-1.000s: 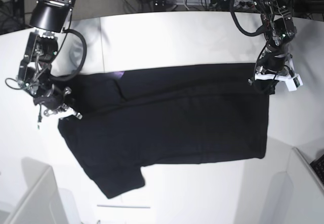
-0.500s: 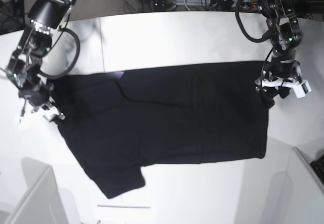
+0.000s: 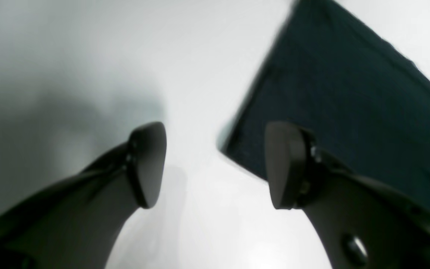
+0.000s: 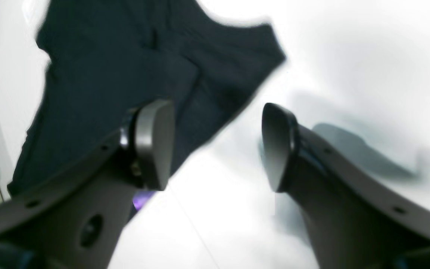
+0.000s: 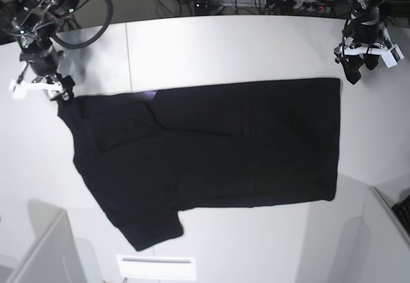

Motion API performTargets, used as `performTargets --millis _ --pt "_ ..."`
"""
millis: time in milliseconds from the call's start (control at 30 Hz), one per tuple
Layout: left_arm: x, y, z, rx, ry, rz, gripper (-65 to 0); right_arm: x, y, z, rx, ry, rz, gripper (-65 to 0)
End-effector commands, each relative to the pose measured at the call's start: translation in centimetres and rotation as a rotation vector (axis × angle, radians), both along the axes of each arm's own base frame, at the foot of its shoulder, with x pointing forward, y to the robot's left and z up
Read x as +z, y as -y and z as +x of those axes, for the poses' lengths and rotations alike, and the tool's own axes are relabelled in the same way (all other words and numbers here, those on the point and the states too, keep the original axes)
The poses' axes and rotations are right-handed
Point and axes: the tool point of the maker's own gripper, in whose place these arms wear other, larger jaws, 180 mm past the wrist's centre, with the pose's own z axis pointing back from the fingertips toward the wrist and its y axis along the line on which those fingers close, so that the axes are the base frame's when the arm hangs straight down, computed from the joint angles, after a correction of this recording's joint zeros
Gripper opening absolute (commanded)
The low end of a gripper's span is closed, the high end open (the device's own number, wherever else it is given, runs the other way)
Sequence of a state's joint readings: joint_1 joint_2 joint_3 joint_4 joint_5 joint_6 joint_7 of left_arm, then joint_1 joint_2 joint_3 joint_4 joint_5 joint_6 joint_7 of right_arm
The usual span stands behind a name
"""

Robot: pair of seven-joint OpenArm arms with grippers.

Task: Fold the T-shirt properly
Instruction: 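Release and regrasp the shirt's shoulder edge with both grippers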

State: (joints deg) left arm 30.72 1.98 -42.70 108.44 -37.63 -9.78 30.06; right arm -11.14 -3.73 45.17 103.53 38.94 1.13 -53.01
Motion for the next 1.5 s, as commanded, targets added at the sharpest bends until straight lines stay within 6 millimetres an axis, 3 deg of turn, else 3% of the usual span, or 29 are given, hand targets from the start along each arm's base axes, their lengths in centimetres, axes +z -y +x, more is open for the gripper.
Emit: performTargets --millis 0,233,600,767,1000,1200,1467 --pt "0.3 -0.4 -0.2 0.008 0.022 0.008 -25.5 0.4 0.5 0.4 -0.002 0.021 -0.012 -27.5" --pt "-2.0 -0.5 0.4 0.0 0.025 -0.046 -25.5 -2.7 0.0 -0.5 -0.015 -0.046 0.059 -24.6" --pt "-4.9 -0.5 1.9 0.039 0.018 -0.128 -25.5 -3.3 0.6 1.5 -0.049 -0.012 0.068 -24.8" --pt "-4.9 -0.3 2.9 0.036 0.032 -0.139 -25.5 -4.5 1.0 2.5 -0.055 -0.03 0.104 -25.1" --pt "-6.1 1.6 4.1 -0.03 0.011 -0.166 -25.5 -5.2 1.3 3.5 -0.062 -0.035 0.123 -25.2" --pt "-7.0 1.7 4.5 -0.02 0.004 -0.193 -25.5 -6.2 1.5 3.6 -0.079 -0.046 0.135 -25.2" --pt "-6.9 1.7 5.0 -0.022 0.012 -0.196 -25.5 -7.0 1.6 3.5 -0.078 -0.068 0.15 -25.4"
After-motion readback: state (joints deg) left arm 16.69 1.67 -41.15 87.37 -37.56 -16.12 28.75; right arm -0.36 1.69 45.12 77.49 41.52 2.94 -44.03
